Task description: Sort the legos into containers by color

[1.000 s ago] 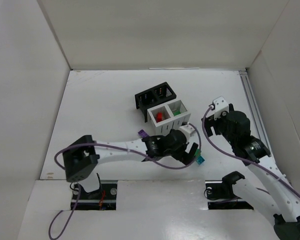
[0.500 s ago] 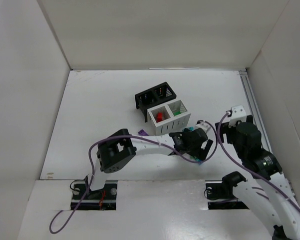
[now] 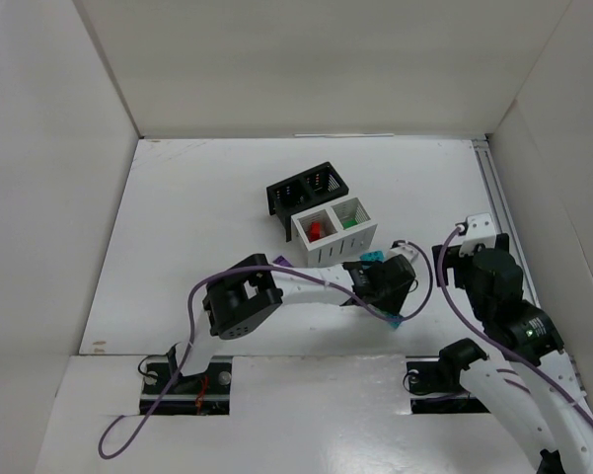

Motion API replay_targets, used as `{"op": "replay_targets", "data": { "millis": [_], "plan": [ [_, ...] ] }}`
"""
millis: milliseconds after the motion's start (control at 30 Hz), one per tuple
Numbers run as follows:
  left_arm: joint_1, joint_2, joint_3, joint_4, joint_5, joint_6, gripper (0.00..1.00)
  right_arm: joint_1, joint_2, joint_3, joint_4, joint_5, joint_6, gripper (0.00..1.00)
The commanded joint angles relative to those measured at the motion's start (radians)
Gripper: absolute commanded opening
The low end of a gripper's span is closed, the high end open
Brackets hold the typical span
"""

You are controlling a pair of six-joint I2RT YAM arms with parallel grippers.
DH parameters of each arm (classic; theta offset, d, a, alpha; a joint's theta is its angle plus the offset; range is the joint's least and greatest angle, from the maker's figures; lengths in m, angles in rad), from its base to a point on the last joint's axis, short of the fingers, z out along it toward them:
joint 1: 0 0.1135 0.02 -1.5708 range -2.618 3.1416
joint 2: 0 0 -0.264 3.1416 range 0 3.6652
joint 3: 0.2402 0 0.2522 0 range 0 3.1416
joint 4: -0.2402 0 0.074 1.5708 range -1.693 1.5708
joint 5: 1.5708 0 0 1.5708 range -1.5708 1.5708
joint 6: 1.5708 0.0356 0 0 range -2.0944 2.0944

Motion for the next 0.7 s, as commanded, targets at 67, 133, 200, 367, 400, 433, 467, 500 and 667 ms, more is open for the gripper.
{"op": "replay_targets", "data": {
  "millis": [67,133,200,367,400,433,467,500,667],
  "plan": [
    [-0.006,-0.075,0.007,0.015,-0.007,0.013,0.43,0.001,-0.013,0.031,0.001,0.012,0.018,0.96],
    [-0.006,-0.123,-0.003,0.006,-0.033,0.024,0.43,0.001,-0.022,0.021,0.020,-0.028,0.018,0.96],
    [0.008,-0.169,-0.035,0.026,-0.042,0.038,0.41,0.001,-0.022,0.002,0.052,-0.068,-0.016,0.96],
    [0.068,-0.418,-0.244,0.164,-0.056,0.099,0.39,0.001,0.000,-0.008,0.099,-0.284,-0.080,0.97],
    [0.077,-0.462,-0.281,0.184,-0.047,0.119,0.39,0.001,0.013,0.001,0.115,-0.319,-0.080,0.97],
    [0.086,-0.503,-0.318,0.207,-0.030,0.183,0.39,0.001,0.029,0.014,0.124,-0.350,-0.080,0.98],
    [0.086,-0.546,-0.392,0.228,-0.030,0.212,0.39,0.001,0.038,0.014,0.124,-0.381,-0.080,0.98],
    [0.086,-0.631,-0.436,0.283,-0.003,0.253,0.39,0.001,0.047,0.027,0.136,-0.453,-0.089,0.98],
    [0.086,-0.877,-0.663,0.417,0.180,0.504,0.44,0.001,0.136,0.092,0.208,-0.802,-0.116,0.98]
  ]
}}
